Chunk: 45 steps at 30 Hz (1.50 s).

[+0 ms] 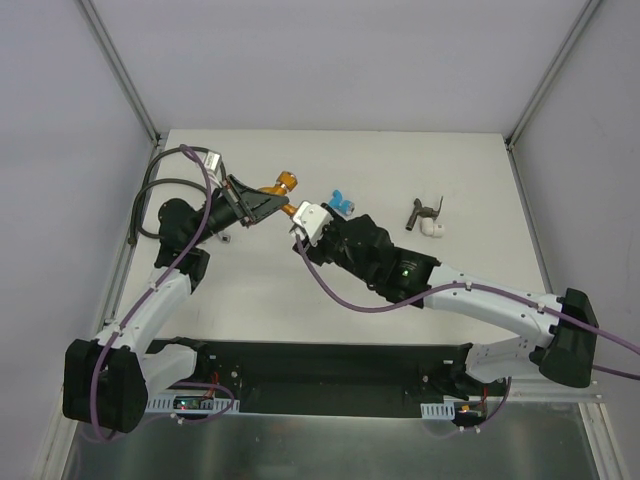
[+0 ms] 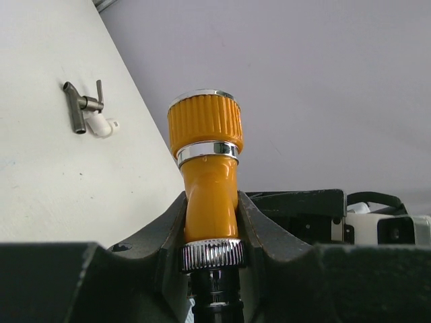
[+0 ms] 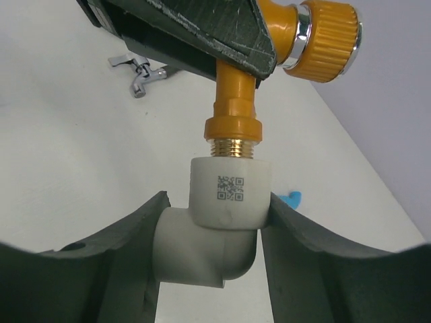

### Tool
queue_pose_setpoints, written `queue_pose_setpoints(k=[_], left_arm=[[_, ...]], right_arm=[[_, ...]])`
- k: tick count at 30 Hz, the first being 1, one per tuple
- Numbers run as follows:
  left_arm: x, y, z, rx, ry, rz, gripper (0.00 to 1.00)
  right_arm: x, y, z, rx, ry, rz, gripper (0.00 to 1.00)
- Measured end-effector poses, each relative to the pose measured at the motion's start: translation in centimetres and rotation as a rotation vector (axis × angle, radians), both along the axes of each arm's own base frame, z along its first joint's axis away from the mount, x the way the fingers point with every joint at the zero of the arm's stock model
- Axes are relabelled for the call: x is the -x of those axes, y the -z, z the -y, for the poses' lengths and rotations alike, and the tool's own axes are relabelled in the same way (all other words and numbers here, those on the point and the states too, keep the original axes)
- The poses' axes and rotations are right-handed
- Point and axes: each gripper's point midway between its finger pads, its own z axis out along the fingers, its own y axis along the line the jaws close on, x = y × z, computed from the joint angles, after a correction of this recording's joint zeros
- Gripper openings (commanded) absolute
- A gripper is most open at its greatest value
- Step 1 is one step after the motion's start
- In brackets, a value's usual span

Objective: Install the water faucets

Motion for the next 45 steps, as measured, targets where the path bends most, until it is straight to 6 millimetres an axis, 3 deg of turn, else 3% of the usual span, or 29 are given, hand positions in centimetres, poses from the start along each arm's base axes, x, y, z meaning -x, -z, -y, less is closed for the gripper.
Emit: queue_pose_setpoints(k=[7, 18, 22, 32, 35, 36, 38, 39, 41, 45], left_arm=[[0.6, -1.2, -0.2, -0.02, -0.011, 0.113, 0.0], [3.0, -5.5, -0.4, 0.017, 0.008, 0.436, 0.0], [3.6, -5.9, -0.2, 0.027, 0.041, 0.474, 0.0], [3.6, -5.5, -0.4, 0.009, 0.062, 0.487, 0.0], [3.6, -5.5, -0.4, 0.009, 0.059, 0.489, 0.0], [3.5, -5.5, -0.4, 0.011, 0.056, 0.49, 0.0], [3.5, -5.7, -0.5, 0.016, 0.05, 0.493, 0.0], [3.5, -5.8, -0.5, 0.018, 0.047, 0.495, 0.0], [3.6, -5.7, -0.4, 0.015, 0.058, 0.504, 0.0], [4.0, -5.2, 0.1, 0.008, 0.084, 0.498, 0.0]], right_arm=[[0.5, -0.7, -0.5, -0.148, -0.034, -0.19, 0.02], [2.7, -4.8, -0.4, -0.468, -0.218, -0.591, 0.02], [3.1, -5.8, -0.2, -0.525, -0.269, -0.723, 0.02], [3.3, -5.8, -0.8, -0.591, -0.371, -1.007, 0.02], [3.3, -6.0, -0.9, -0.605, -0.381, -1.045, 0.25], [3.3, -6.1, -0.8, -0.611, -0.382, -1.053, 0.44], [3.2, -6.3, -0.8, -0.618, -0.384, -1.055, 0.62], [3.2, -6.4, -0.9, -0.621, -0.384, -1.051, 0.79], [2.7, -6.6, -0.8, -0.639, -0.371, -1.041, 0.93], [1.7, -7.1, -0.2, -0.655, -0.324, -0.969, 1.0]])
